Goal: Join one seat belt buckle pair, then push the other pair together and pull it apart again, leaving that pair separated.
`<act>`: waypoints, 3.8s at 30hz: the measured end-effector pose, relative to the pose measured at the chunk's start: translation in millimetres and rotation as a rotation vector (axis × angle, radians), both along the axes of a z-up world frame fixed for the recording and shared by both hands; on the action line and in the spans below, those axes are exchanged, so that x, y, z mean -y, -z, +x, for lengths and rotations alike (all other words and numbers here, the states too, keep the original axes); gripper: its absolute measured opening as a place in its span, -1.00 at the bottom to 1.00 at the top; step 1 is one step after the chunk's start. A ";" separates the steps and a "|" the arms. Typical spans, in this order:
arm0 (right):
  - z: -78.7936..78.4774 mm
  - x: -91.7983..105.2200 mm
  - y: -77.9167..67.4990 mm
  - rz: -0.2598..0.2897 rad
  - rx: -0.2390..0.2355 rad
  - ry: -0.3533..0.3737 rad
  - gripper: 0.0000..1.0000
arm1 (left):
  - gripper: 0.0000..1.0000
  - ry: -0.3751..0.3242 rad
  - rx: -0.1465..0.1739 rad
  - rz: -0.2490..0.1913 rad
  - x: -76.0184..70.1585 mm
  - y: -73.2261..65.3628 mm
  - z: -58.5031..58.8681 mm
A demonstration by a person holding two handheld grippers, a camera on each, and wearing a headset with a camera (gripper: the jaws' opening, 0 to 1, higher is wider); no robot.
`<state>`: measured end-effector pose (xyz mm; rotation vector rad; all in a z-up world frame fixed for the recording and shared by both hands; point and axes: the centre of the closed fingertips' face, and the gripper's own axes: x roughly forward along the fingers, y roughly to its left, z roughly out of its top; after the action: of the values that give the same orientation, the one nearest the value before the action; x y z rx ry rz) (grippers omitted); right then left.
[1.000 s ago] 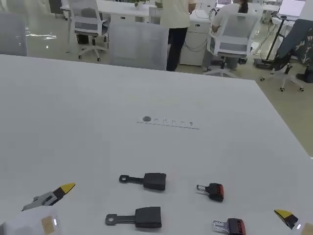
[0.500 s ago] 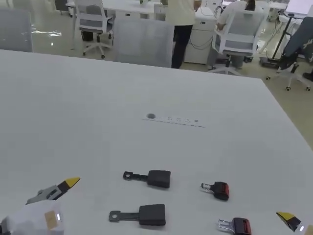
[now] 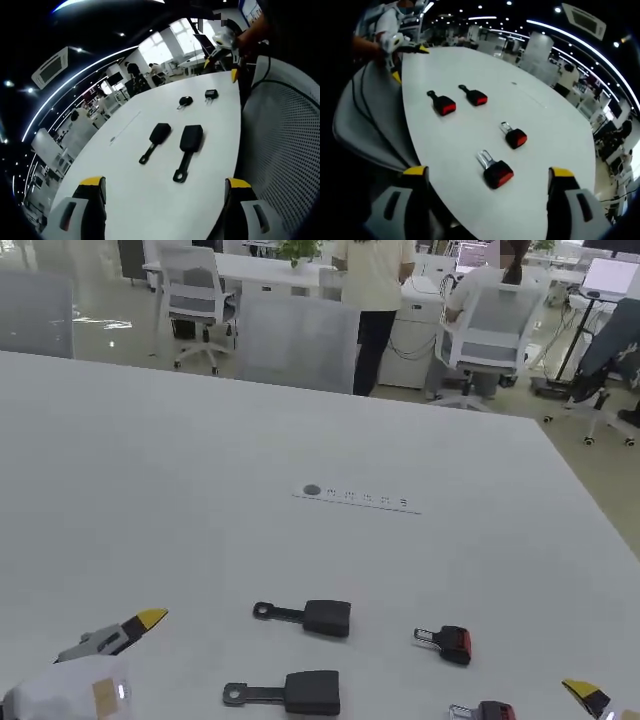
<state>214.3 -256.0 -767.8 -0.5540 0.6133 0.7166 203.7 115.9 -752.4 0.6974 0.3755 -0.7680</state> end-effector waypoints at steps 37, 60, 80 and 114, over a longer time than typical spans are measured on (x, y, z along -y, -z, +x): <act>5.5 19.6 8.2 -0.027 -0.033 -0.029 0.85 | 0.94 0.049 -0.149 0.017 20.6 7.1 1.0; 18.8 9.0 29.5 -0.096 -0.127 -0.284 0.08 | 0.69 0.179 -0.263 0.063 98.1 47.2 38.8; 41.5 16.0 73.1 -0.161 -0.240 -0.388 -0.06 | 0.11 0.297 -0.381 0.139 134.0 89.2 54.8; 47.1 -0.6 88.0 -0.231 -0.308 -0.465 -0.33 | -0.37 0.427 -0.399 0.219 132.4 100.3 54.1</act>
<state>261.4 -255.4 -855.8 -0.8220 0.8727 1.1928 257.7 -16.6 -852.7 0.8429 0.6933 -1.2922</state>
